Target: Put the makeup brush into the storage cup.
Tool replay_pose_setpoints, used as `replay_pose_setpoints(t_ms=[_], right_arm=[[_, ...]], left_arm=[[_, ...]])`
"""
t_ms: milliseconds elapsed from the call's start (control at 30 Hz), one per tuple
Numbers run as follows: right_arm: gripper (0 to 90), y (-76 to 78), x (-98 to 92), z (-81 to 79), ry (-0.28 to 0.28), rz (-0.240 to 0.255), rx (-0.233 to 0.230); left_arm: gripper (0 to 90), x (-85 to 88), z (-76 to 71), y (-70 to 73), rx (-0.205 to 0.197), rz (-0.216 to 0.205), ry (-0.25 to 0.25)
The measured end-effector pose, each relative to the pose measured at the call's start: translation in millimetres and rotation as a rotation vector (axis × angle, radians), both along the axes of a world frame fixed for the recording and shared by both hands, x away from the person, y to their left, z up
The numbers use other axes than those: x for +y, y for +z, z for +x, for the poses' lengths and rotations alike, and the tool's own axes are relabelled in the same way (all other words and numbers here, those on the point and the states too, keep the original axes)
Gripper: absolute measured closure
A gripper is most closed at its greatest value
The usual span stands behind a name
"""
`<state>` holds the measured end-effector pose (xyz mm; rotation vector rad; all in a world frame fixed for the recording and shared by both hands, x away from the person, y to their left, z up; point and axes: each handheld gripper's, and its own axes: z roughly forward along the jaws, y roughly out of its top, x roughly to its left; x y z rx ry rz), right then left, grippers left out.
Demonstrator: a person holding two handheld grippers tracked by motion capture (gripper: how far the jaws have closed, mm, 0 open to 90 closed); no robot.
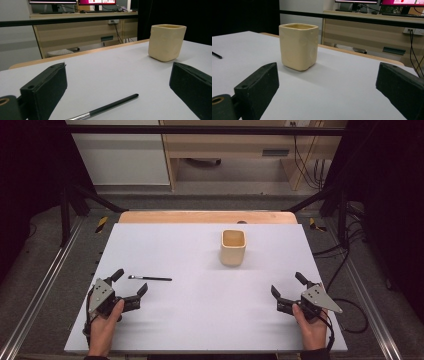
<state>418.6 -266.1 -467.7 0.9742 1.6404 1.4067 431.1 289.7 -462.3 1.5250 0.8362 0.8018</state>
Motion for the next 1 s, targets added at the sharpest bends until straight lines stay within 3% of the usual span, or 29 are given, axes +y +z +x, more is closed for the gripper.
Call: replay_pose_setpoints(t_ms=[133,433,533,700,800,900,967,1000], right_arm=[[4.9,-0.6,-1.1,-0.1,-0.005,0.0,-0.003],[5.0,-0.5,-6.1,-2.7,-0.039,0.02,-0.016],[5.0,0.5,-6.3,-3.4,-0.046,0.01,-0.025],[5.1,1.1,-4.8,-4.9,-0.043,-0.012,-0.034],[5.0,0.8,-3.8,-5.7,-0.038,-0.029,-0.034],[4.9,0.9,-4.2,-6.2,-0.034,-0.024,-0.031],[5.0,1.0,-4.1,-6.4,-0.038,-0.035,-0.034],[4.9,1.3,-4.3,-6.8,-0.039,-0.032,-0.033]], left_arm=[[3.0,-1.9,0.2,-0.3,0.006,-0.002,-0.004],[4.3,-9.0,-1.6,1.0,0.016,0.059,-0.023],[3.7,-16.5,0.8,6.5,0.038,0.067,-0.035],[3.4,-28.2,1.2,16.6,0.02,0.098,-0.054],[4.9,-34.3,3.8,22.1,0.045,0.155,-0.083],[6.9,-38.2,9.2,26.7,0.115,0.226,-0.147],[6.6,-40.4,12.7,31.4,0.116,0.293,-0.156],[6.6,-40.9,14.9,33.5,0.13,0.306,-0.171]])
